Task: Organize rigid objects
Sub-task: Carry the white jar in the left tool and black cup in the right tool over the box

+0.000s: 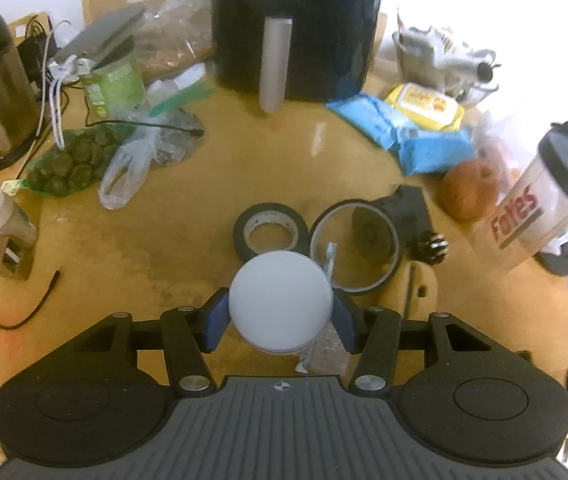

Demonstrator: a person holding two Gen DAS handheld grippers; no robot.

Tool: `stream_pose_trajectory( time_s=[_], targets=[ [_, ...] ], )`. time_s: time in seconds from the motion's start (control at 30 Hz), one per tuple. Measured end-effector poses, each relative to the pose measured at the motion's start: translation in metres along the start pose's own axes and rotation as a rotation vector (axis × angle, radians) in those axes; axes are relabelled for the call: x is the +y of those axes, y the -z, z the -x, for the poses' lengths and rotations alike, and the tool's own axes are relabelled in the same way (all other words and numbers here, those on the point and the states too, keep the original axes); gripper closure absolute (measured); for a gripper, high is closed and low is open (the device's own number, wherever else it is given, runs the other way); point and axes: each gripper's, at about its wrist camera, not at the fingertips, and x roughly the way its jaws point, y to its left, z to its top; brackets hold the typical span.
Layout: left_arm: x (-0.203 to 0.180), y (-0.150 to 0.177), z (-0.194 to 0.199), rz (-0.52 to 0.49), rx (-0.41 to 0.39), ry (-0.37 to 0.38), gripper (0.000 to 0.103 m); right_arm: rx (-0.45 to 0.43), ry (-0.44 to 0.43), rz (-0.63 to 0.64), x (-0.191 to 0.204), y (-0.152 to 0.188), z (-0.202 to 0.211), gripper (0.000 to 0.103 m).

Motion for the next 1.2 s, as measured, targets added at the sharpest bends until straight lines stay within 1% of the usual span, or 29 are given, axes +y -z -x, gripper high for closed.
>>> stream_pose_trajectory(
  time_s=[0.2, 0.3, 0.47, 0.67, 0.83, 0.93, 1.07, 1.2],
  targets=[
    [-0.006, 0.008, 0.035, 0.036, -0.029, 0.008, 0.050, 0.000, -0.051, 0.042, 0.003, -0.002, 0.004, 0.059],
    [-0.008, 0.015, 0.052, 0.054, -0.038, 0.004, 0.050, 0.002, -0.085, 0.039, 0.002, -0.004, 0.008, 0.059],
    [-0.012, 0.021, 0.085, 0.070, -0.043, -0.001, 0.050, 0.021, -0.105, 0.066, 0.004, -0.015, 0.020, 0.059],
    [-0.019, 0.029, 0.120, 0.073, -0.100, -0.030, 0.050, 0.034, -0.126, 0.135, 0.009, -0.029, 0.042, 0.059],
    [-0.023, 0.041, 0.131, 0.103, -0.136, -0.031, 0.050, 0.024, -0.151, 0.177, 0.016, -0.032, 0.042, 0.059],
    [-0.021, 0.049, 0.134, 0.124, -0.141, -0.023, 0.050, 0.012, -0.168, 0.198, 0.021, -0.034, 0.040, 0.059],
    [-0.019, 0.060, 0.130, 0.129, -0.136, -0.004, 0.050, -0.002, -0.191, 0.237, 0.031, -0.034, 0.036, 0.059],
    [-0.014, 0.068, 0.118, 0.130, -0.104, 0.027, 0.050, 0.007, -0.193, 0.219, 0.032, -0.032, 0.022, 0.059]
  ],
)
